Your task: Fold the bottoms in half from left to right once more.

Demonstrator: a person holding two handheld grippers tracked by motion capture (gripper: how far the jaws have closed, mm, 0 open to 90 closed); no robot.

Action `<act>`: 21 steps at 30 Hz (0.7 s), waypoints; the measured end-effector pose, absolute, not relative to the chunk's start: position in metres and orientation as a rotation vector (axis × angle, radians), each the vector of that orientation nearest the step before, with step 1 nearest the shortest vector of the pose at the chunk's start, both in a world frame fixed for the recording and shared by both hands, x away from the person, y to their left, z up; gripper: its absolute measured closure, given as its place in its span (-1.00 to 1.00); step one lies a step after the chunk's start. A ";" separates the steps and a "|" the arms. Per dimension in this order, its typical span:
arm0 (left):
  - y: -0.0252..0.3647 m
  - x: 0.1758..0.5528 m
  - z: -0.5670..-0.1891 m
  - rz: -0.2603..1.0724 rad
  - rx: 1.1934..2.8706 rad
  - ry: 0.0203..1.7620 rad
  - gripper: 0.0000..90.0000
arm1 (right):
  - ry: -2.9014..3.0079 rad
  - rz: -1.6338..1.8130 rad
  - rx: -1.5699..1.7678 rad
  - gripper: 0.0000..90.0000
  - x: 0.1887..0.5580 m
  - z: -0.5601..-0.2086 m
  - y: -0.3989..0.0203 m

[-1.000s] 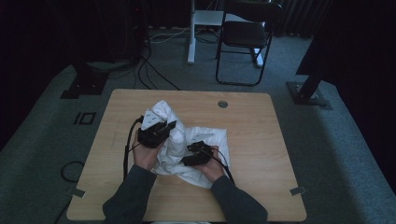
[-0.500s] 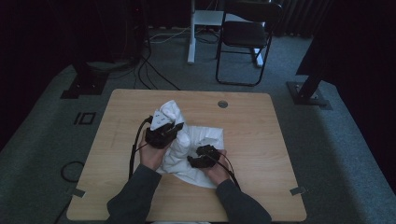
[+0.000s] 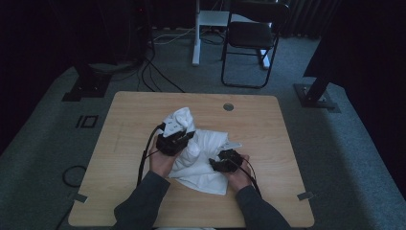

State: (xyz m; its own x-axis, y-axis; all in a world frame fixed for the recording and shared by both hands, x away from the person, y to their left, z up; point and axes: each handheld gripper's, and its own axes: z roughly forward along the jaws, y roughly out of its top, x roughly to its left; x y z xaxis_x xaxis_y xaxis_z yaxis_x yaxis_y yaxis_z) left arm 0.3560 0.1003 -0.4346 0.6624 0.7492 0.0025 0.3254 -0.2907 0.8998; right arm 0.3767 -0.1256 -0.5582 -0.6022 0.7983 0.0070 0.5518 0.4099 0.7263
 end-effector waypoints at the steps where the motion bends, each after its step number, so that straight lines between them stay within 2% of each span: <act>1: 0.100 0.356 -0.435 0.534 1.883 0.847 0.88 | 2.330 1.008 1.165 -0.13 0.377 -0.558 -0.126; 6: 0.077 0.357 -0.451 0.478 1.923 0.817 0.88 | 2.433 1.075 1.102 -0.14 0.382 -0.556 -0.132; 13: 0.043 0.352 -0.490 0.372 1.997 0.790 0.87 | 2.260 1.216 1.268 0.11 0.381 -0.542 -0.185; 18: 0.020 0.355 -0.533 0.303 2.081 0.822 0.87 | 2.132 1.319 1.302 0.07 0.376 -0.519 -0.212; 21: 0.015 0.355 -0.543 0.316 2.098 0.836 0.87 | 2.066 1.417 1.278 0.03 0.368 -0.504 -0.220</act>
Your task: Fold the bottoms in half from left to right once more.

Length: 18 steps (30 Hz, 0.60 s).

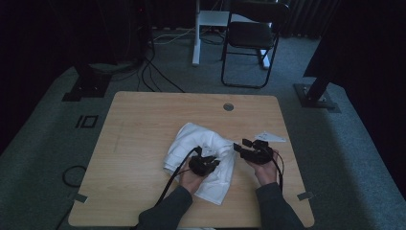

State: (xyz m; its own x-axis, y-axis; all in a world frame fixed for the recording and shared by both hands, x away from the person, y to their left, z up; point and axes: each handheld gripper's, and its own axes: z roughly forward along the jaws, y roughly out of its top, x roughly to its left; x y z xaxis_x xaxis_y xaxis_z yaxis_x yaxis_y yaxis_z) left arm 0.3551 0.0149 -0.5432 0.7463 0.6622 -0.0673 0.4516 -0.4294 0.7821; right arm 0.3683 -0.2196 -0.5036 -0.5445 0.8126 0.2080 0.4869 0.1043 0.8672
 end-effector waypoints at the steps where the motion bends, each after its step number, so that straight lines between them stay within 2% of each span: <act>1: 0.014 0.355 -0.543 0.322 2.101 0.834 0.87 | 2.059 1.444 1.269 0.00 0.367 -0.501 -0.220; 7: 0.015 0.354 -0.542 0.317 2.103 0.835 0.85 | 2.133 1.538 1.206 -0.05 0.368 -0.496 -0.198; 9: 0.016 0.354 -0.542 0.306 2.101 0.841 0.83 | 2.178 1.483 1.208 0.15 0.374 -0.501 -0.187; 10: 0.016 0.354 -0.541 0.288 2.102 0.844 0.79 | 2.207 1.439 1.215 0.50 0.378 -0.505 -0.182; 11: 0.016 0.354 -0.541 0.288 2.102 0.844 0.73 | 2.207 1.439 1.215 0.50 0.378 -0.505 -0.182; 12: 0.018 0.353 -0.536 0.236 2.108 0.828 0.57 | 2.251 1.365 1.231 0.81 0.386 -0.513 -0.178; 13: 0.019 0.351 -0.530 0.224 2.117 0.816 0.48 | 2.260 1.342 1.246 0.85 0.388 -0.515 -0.177; 16: 0.027 0.340 -0.502 0.208 2.082 0.764 0.39 | 2.263 1.296 1.291 0.88 0.397 -0.524 -0.180; 18: 0.041 0.334 -0.470 0.277 2.018 0.714 0.36 | 2.262 1.267 1.304 0.89 0.402 -0.528 -0.182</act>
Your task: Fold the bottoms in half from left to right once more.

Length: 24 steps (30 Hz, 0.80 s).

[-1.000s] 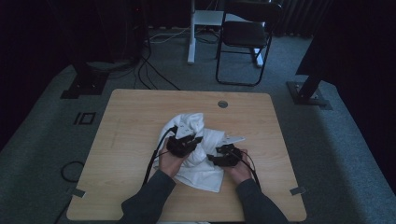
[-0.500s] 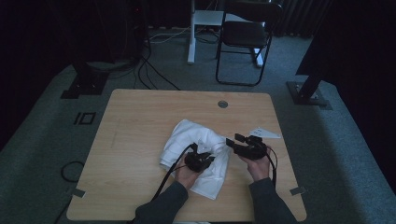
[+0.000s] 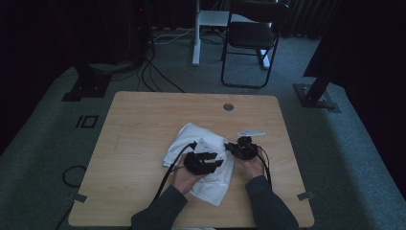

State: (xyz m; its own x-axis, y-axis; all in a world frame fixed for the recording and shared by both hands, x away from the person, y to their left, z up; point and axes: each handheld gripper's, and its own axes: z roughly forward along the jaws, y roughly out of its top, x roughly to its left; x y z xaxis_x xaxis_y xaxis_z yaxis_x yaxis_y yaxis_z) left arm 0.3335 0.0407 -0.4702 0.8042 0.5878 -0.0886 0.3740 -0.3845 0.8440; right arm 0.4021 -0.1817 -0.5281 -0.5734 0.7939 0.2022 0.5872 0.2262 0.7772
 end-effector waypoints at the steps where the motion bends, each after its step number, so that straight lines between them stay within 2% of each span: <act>1: 0.049 0.334 -0.457 0.325 1.997 0.713 0.36 | 2.265 1.251 1.311 0.89 0.404 -0.530 -0.182; 4: 0.075 0.351 -0.430 0.505 1.980 0.763 0.46 | 2.262 1.213 1.322 0.89 0.408 -0.533 -0.184; 7: 0.099 0.384 -0.431 0.517 2.009 0.887 0.62 | 2.264 1.183 1.313 0.88 0.411 -0.534 -0.183; 10: 0.110 0.409 -0.453 0.460 2.085 0.961 0.87 | 2.268 1.137 1.298 0.88 0.416 -0.536 -0.181; 14: 0.102 0.406 -0.487 0.342 2.199 0.847 0.97 | 2.267 1.110 1.316 0.88 0.423 -0.539 -0.180; 19: 0.079 0.389 -0.519 0.337 2.266 0.817 1.00 | 2.257 1.106 1.351 0.87 0.427 -0.542 -0.182; 20: 0.080 0.388 -0.520 0.327 2.244 0.839 1.00 | 2.255 1.104 1.354 0.81 0.428 -0.542 -0.184; 22: 0.083 0.388 -0.524 0.301 2.194 0.895 1.00 | 2.241 1.104 1.363 0.54 0.426 -0.539 -0.187; 24: 0.083 0.387 -0.526 0.314 2.181 0.921 1.00 | 2.220 1.134 1.368 0.39 0.423 -0.533 -0.193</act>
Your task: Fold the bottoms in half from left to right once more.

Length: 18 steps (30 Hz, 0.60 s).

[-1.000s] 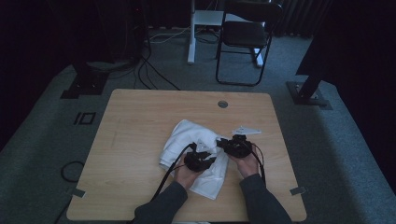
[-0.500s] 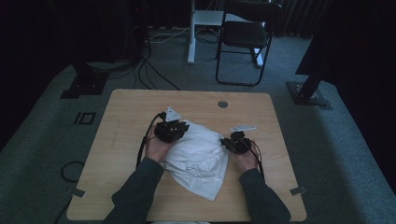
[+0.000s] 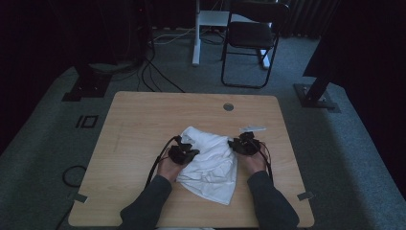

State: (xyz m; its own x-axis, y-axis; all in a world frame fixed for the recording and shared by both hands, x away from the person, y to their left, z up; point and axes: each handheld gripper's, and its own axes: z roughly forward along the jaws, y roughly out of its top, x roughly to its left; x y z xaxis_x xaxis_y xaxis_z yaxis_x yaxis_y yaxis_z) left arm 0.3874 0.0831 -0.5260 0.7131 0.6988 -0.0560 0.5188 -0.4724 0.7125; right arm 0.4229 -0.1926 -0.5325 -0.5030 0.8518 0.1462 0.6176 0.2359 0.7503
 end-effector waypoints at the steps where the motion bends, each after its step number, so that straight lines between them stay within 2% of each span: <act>1: 0.081 0.386 -0.527 0.351 2.180 0.932 1.00 | 2.211 1.145 1.363 0.33 0.421 -0.529 -0.194; 4: 0.074 0.388 -0.528 0.425 2.178 0.960 1.00 | 2.180 1.184 1.316 0.19 0.411 -0.512 -0.199; 8: 0.064 0.397 -0.529 0.494 2.157 0.993 1.00 | 2.182 1.250 1.240 0.13 0.395 -0.496 -0.197; 12: 0.063 0.413 -0.527 0.429 2.122 1.032 1.00 | 2.273 1.376 1.121 -0.03 0.387 -0.491 -0.186; 14: 0.066 0.417 -0.526 0.382 2.096 1.055 1.00 | 2.352 1.309 1.086 -0.08 0.389 -0.497 -0.175; 15: 0.067 0.417 -0.526 0.376 2.094 1.053 1.00 | 2.377 1.272 1.084 -0.02 0.390 -0.500 -0.172; 16: 0.067 0.416 -0.526 0.375 2.091 1.053 1.00 | 2.419 1.211 1.087 0.29 0.391 -0.504 -0.169; 18: 0.068 0.415 -0.526 0.385 2.097 1.046 1.00 | 2.463 1.197 1.058 0.73 0.386 -0.507 -0.168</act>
